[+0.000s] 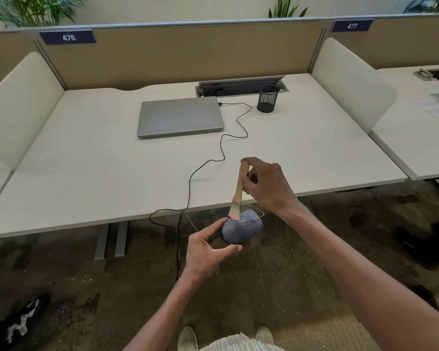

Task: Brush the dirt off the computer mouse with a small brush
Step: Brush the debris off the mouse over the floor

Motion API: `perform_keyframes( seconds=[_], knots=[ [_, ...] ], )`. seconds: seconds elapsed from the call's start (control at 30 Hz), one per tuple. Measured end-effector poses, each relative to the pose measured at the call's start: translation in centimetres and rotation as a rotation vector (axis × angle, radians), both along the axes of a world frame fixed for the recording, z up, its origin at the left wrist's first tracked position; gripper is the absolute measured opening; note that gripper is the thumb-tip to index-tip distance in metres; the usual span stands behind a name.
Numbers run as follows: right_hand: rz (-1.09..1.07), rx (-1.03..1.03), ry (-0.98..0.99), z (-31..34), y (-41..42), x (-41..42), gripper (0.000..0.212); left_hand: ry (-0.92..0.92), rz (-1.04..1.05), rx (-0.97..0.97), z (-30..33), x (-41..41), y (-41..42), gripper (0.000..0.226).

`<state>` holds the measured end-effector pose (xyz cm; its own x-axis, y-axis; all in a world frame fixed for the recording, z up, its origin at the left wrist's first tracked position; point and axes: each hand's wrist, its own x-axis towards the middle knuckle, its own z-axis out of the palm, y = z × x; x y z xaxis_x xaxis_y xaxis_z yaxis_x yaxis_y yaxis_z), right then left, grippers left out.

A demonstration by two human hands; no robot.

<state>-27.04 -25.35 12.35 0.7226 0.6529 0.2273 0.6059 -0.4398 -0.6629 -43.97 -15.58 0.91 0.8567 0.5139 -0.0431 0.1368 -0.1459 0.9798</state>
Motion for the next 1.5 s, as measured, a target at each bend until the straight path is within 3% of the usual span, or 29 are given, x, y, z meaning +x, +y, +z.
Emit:
perform_keyframes(
  seconds=[0.27,0.43,0.93,1.5],
  knots=[
    [0.095,0.063,0.110,0.1,-0.7,-0.1,0.033,0.010,-0.008,-0.017,0.2,0.0,0.3,0.071],
    [0.074,0.054,0.021,0.0,-0.9,0.1,0.028,0.034,-0.006,-0.025,0.0,-0.1,0.2,0.071],
    [0.112,0.124,0.042,0.1,-1.7,0.3,0.026,0.029,-0.008,-0.116,0.1,0.3,0.4,0.075],
    [0.121,0.048,0.121,-0.6,-2.2,0.8,0.028,0.045,-0.034,-0.153,-1.1,-0.5,0.8,0.074]
  ],
)
